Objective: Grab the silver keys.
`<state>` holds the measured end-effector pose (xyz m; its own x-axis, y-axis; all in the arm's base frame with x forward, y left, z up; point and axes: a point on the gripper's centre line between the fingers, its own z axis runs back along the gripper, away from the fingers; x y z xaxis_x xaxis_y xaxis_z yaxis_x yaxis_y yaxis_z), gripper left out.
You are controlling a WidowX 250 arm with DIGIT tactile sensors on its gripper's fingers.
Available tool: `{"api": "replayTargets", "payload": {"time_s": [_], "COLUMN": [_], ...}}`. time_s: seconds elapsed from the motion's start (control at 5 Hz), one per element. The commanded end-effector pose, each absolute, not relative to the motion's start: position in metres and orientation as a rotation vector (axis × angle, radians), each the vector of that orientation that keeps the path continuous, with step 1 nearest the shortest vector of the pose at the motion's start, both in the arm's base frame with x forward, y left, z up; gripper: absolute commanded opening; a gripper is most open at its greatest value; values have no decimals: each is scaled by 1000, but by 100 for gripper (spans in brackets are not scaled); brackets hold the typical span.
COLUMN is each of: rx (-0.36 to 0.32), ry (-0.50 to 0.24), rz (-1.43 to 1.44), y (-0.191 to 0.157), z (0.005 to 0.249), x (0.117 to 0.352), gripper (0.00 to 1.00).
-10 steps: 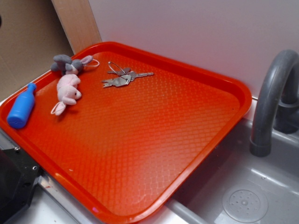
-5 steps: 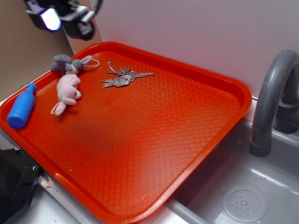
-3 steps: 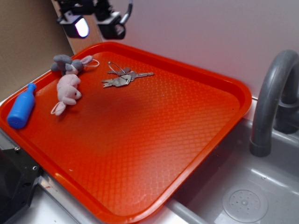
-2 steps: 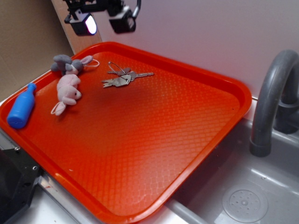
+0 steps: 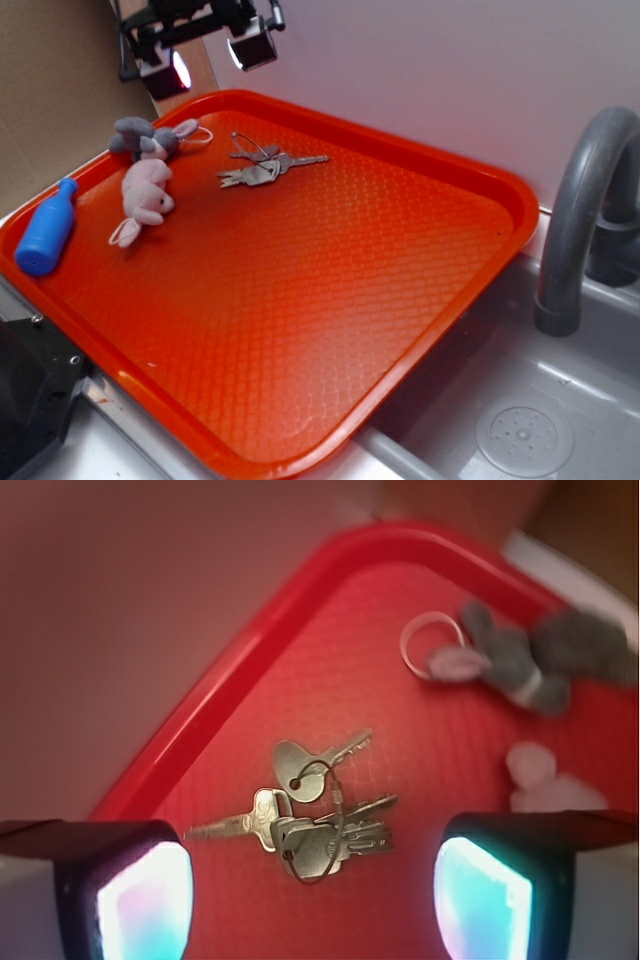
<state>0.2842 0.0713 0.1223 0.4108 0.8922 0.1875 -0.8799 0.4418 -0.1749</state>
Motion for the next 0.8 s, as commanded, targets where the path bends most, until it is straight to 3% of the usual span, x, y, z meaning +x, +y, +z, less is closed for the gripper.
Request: {"api": "replayTargets", "payload": {"time_s": [0.0,0.2,0.4,0.6], "rx": [-119,-95,-87,-156], "ry": [-258,-191,-152,-142], "rz": [1197,1127,1061,965], "y": [91,92,97,83], "z": [127,117,95,86], "x": [262,239,234,245], "gripper": [100,100,100,100]}}
